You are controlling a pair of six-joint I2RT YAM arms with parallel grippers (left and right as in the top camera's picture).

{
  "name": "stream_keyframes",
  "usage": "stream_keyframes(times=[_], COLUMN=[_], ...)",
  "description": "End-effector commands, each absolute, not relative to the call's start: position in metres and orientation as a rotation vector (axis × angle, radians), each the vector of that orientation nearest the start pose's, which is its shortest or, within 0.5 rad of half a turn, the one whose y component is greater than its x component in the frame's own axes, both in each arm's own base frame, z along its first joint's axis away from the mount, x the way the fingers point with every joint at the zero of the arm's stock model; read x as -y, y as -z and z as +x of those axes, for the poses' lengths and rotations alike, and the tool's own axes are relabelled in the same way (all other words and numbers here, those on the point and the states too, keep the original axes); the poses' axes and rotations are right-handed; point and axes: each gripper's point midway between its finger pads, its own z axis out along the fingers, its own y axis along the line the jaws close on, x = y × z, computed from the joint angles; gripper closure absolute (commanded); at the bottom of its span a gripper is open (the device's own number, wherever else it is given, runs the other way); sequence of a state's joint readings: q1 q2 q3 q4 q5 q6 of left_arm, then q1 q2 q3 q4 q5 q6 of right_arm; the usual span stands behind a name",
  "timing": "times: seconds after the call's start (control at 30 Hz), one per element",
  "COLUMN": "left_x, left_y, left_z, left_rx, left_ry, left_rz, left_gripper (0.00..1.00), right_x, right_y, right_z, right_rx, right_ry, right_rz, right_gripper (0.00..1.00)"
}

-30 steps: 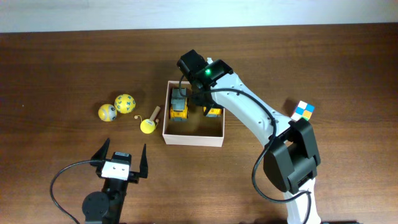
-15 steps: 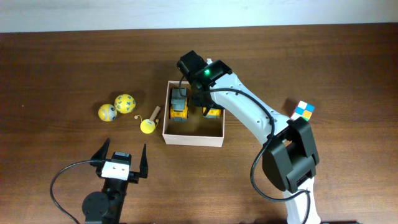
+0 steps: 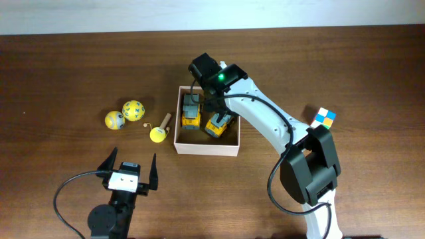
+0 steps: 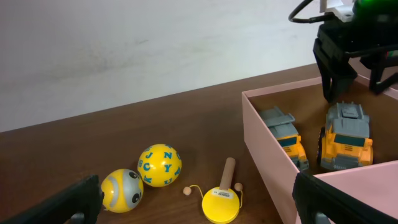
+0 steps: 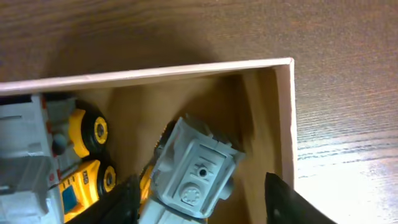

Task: Pack container
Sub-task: 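Lower the truck into the box beside the first truck, then open the right gripper and release the truck in the box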

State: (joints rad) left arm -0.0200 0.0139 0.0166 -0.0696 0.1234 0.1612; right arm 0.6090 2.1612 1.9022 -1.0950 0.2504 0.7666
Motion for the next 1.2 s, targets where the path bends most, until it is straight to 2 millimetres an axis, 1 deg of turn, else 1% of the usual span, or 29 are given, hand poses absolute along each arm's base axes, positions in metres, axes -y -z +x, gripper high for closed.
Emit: stream_keyframes(times=[0.0,0.13,0.2,0.27,0.3,0.33,0.67,0.77,0.83,0.97,1.17], left_x=[0.025,0.025,0.025,0.025,0.025,0.025,0.025,0.025,0.025,0.025,0.025], left_y=[-0.159,-0.159,-0.159,-0.159,-0.159,-0.159,-0.159,-0.159,-0.16,-0.159,-0.159], left_z=[0.245,0.245,0.245,0.245,0.245,0.245,0.245,0.245,0.245,0.245,0.245], left_rx=[-1.619,-1.619,-1.619,-1.619,-1.619,-1.619,-1.619,-1.619,-1.618,-1.619,-1.619], left_ry=[-0.023,-0.023,-0.023,-0.023,-0.023,-0.023,-0.023,-0.023,-0.023,-0.023,-0.023], left_rz=[0.247,0.247,0.247,0.247,0.247,0.247,0.247,0.247,0.247,0.247,0.247], left_gripper=[0.01,0.01,0.01,0.01,0.01,0.01,0.01,0.01,0.01,0.01,0.01], right_x=[-0.244,-0.258,-0.265,-0.27,-0.273,-0.274,-0.294,-0.299,-0.3,-0.3,-0.297], right_y=[-0.113,-0.128,-0.128,-0.127,-0.126,-0.126,-0.114,-0.103,-0.091,-0.075,-0.068], right_z=[0.419,0.42,0.418,0.416,0.416,0.416,0.407,0.402,0.399,0.396,0.392], right_rx=[-2.766,-2.78,-2.794,-2.807,-2.81,-2.809,-2.807,-2.821,-2.842,-2.879,-2.894], right_ry=[0.046,-0.053,-0.104,-0.146,-0.16,-0.165,-0.196,-0.191,-0.174,-0.152,-0.133], right_rz=[0.176,0.114,0.108,0.102,0.099,0.098,0.135,0.156,0.176,0.182,0.182], right_gripper=[0.48,0.66,0.76,0.88,0.93,0.95,0.92,0.92,0.92,0.92,0.92])
